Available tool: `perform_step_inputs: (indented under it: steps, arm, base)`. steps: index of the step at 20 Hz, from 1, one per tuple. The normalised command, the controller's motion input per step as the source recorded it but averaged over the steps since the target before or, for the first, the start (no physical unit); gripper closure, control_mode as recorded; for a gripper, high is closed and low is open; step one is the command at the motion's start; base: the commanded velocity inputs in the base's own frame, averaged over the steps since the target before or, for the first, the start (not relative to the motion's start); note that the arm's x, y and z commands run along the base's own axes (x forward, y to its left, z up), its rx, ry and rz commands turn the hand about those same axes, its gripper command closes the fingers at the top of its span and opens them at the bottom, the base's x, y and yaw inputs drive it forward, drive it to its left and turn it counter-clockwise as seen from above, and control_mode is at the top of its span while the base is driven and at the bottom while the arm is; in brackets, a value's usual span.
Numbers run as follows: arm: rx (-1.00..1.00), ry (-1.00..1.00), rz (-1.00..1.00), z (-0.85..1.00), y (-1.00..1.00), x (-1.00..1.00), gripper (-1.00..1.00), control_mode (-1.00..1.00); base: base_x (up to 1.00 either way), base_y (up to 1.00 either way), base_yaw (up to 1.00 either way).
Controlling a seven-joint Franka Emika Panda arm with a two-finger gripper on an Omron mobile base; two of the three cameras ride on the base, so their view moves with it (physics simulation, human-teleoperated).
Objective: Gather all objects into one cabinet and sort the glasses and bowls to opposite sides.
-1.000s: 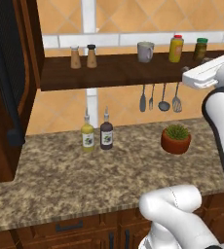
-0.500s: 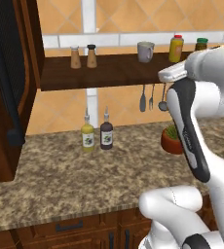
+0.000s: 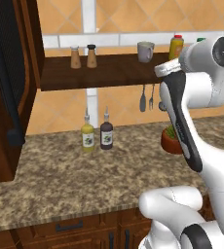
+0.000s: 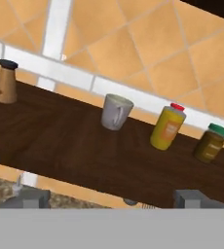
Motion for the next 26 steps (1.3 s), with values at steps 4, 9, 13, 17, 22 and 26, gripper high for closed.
perform_step_inputs:
  steps: [4, 9, 13, 17, 22, 26]
  arm:
    - [0.19, 0.01, 0.0, -0.09, -0.73, 0.51, -1.0, -1.0]
    - [0.06, 0.08, -0.04, -0.01, 0.12, 0.61, -1.0, -1.0]
    - [0.0, 0.07, -0.08, 0.0, 0.53, 0.57, -1.0, -1.0]
    - [0.0, 0.02, -0.02, 0.0, 0.11, 0.11, -1.0, -1.0]
    - [0.09, 0.0, 0.01, -0.08, -0.09, 0.31, -1.0, -1.0]
    - [0.09, 0.01, 0.01, -0.05, -0.07, 0.27, -1.0, -1.0]
  base:
    - [0.0, 0.0, 0.0]
    - [0.0, 0.0, 0.0]
    - [0.0, 0.0, 0.0]
    - [0.0, 0.0, 0.0]
    - [0.0, 0.0, 0.0]
    - [0.0, 0.0, 0.0]
